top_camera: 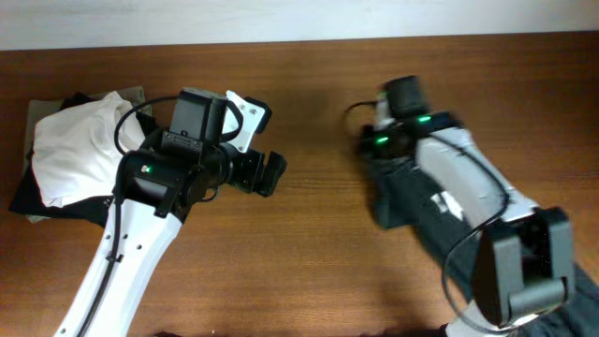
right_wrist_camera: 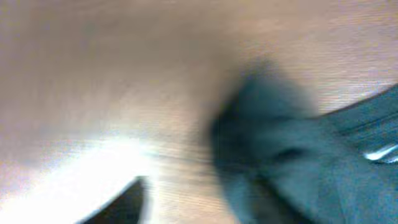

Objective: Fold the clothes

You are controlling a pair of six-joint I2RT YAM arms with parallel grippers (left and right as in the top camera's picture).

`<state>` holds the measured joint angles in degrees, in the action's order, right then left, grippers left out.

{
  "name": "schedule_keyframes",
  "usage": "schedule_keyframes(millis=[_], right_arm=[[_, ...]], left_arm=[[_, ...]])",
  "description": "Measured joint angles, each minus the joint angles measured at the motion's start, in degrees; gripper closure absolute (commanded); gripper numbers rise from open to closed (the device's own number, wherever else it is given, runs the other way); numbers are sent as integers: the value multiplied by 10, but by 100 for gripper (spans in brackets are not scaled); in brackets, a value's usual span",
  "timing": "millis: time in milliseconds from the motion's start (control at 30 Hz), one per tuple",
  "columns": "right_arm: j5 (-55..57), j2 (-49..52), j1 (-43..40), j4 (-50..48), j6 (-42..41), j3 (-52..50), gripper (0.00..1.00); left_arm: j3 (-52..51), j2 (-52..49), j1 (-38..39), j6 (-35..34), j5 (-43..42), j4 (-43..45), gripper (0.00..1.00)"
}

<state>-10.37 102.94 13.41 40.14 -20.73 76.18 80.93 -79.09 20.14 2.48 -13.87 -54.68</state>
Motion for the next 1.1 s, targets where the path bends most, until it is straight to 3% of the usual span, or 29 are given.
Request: schedule_keyframes(millis=[67, 233, 367, 500, 800, 967, 1100], right_arm=[[40, 1, 43, 41, 2, 13, 18], [76, -1, -137, 243, 25, 206, 16], [35, -26, -209, 341, 58, 342, 12], [23, -46, -243, 378, 64, 355, 12], [14, -46, -245, 388, 66, 355, 0], [12, -46, -250, 399, 68, 355, 1], [10, -41, -323, 431, 66, 355, 1]], left_arm=[[0, 0, 0, 0, 0, -15, 1], [2, -19, 35, 0, 3, -15, 1], [4, -141, 107, 0, 4, 7, 1], [3, -199, 145, 0, -6, 16, 1], [3, -199, 151, 0, -9, 31, 1], [3, -200, 151, 0, -9, 36, 1], [4, -283, 150, -20, -9, 52, 1]])
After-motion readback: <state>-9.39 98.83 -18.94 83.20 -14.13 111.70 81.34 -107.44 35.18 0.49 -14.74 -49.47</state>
